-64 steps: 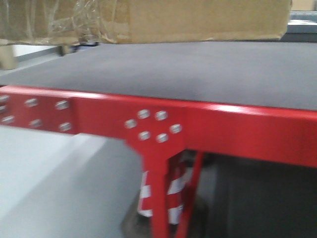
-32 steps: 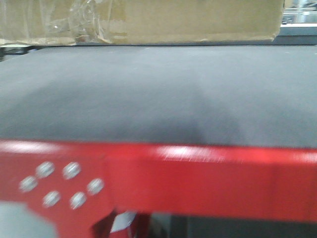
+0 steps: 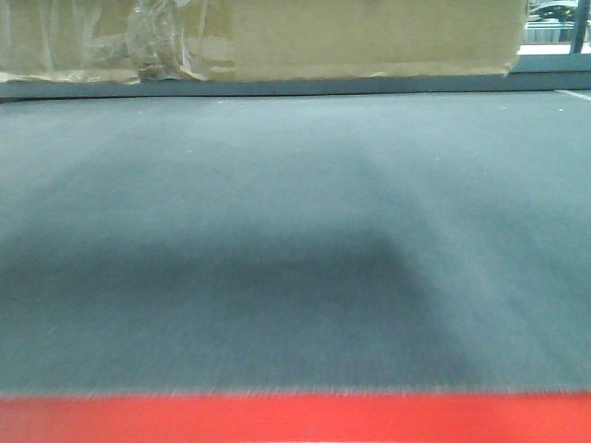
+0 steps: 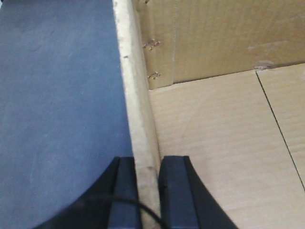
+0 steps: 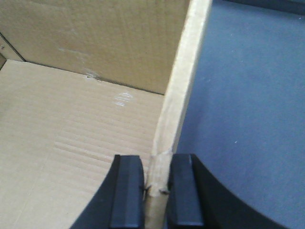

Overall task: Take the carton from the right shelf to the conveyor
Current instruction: 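Drive toward the red conveyor and raise the carton over its grey belt, then lower the carton onto the grey belt with both grippers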

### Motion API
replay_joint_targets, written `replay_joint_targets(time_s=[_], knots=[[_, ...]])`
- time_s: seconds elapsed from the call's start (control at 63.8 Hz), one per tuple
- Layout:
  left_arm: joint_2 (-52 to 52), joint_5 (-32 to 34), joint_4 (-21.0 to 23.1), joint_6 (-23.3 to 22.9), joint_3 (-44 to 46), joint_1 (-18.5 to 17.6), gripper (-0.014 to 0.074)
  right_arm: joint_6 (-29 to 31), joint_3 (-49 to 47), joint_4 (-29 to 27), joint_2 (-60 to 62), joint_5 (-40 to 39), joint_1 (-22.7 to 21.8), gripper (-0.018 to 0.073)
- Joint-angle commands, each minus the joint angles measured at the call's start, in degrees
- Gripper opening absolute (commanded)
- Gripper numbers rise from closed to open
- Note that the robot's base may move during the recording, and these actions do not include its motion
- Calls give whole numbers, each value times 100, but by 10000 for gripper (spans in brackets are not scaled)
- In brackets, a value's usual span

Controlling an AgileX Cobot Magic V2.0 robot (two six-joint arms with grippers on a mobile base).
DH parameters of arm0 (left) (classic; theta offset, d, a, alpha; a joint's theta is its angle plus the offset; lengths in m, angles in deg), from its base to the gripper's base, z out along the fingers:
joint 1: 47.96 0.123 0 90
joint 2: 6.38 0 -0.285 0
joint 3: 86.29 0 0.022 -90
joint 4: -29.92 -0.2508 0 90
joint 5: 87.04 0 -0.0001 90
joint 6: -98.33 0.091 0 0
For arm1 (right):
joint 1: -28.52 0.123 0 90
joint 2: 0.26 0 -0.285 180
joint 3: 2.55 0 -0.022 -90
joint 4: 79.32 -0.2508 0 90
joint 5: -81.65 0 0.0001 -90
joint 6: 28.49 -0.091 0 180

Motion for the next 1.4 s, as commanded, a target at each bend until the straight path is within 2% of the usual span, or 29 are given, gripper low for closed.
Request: replay_joint_targets(time_s=[0.0,1.379], knots=[[60,138,-273,30,38,-32,-17,96,-23,-4,86,-192,9,-67],[60,138,-262,30,38,-32,-17,96,-23,-4,86,-192,9,-67]])
